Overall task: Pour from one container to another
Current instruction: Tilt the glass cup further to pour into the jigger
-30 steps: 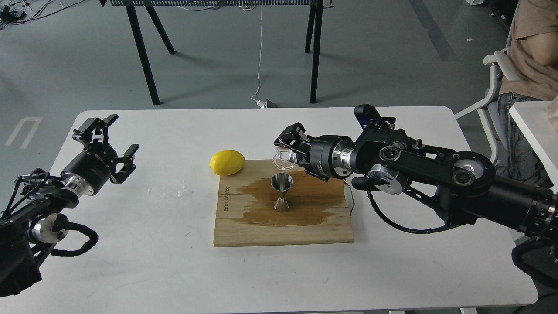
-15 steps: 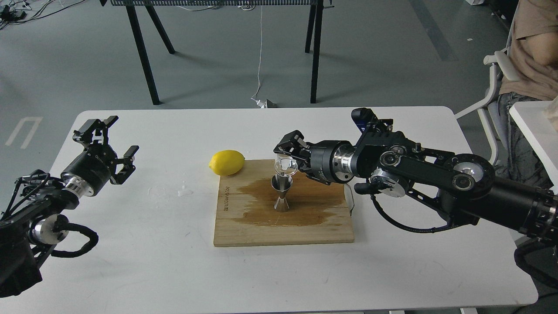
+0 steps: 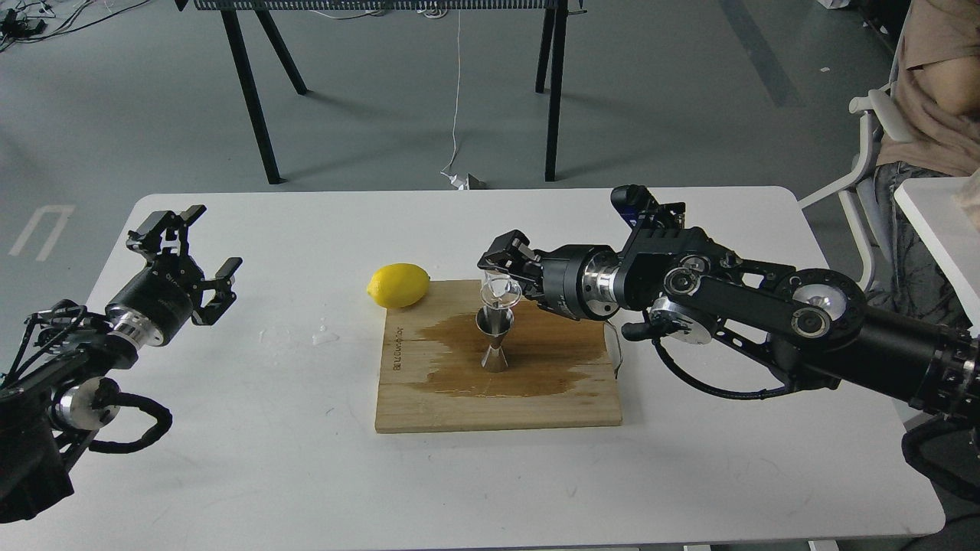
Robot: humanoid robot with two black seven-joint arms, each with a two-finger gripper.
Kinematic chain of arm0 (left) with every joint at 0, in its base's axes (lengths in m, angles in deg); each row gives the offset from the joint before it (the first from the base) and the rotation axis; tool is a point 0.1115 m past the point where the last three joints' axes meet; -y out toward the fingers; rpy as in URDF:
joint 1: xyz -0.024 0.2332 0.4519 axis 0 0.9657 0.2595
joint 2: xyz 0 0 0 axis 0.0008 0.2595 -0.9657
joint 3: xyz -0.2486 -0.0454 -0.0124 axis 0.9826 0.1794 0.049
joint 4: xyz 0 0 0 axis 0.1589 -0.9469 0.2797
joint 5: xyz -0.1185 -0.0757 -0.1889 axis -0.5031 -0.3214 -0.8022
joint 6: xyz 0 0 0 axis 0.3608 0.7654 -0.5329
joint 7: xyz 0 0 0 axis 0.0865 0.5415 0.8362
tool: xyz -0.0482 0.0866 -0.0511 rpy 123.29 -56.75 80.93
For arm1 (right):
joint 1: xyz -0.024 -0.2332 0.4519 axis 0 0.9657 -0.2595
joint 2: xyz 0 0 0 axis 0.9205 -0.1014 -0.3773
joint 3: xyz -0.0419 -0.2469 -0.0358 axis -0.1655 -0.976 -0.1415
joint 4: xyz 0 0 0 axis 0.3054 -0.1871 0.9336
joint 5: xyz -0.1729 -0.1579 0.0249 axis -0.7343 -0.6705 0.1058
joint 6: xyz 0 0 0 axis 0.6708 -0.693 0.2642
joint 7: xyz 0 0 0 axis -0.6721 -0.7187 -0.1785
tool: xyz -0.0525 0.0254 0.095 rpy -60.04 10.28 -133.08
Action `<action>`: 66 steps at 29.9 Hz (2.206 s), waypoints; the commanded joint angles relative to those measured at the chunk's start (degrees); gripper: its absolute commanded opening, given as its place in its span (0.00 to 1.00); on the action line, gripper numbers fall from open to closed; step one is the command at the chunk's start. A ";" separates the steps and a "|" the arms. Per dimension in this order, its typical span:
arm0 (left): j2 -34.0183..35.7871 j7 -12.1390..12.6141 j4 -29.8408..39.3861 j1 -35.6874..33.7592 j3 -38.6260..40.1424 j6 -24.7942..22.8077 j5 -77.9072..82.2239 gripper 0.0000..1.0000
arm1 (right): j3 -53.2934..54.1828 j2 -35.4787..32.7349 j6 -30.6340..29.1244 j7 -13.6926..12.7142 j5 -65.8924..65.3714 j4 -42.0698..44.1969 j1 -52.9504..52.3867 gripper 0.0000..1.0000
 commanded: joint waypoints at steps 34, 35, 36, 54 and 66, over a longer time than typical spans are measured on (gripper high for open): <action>0.00 0.00 -0.17 0.30 0.00 0.00 0.00 0.96 | -5.13 0.97 -0.37 0.14 -3.42 0.09 -3.74 0.46; 0.00 0.00 -0.17 0.30 0.00 0.00 0.00 0.96 | -5.48 0.97 -0.54 0.14 -3.86 0.09 -3.92 0.46; 0.00 0.00 -0.17 0.30 0.00 0.00 0.00 0.96 | -6.18 0.97 -0.54 0.14 -4.30 0.09 -4.18 0.46; 0.00 0.00 -0.17 0.83 0.09 0.00 0.00 0.96 | -7.94 2.28 -0.63 0.14 -4.74 0.18 -6.38 0.46; 0.00 0.00 -0.17 0.83 0.09 0.00 0.00 0.97 | -10.14 2.55 -0.63 0.14 -5.71 0.18 -7.96 0.46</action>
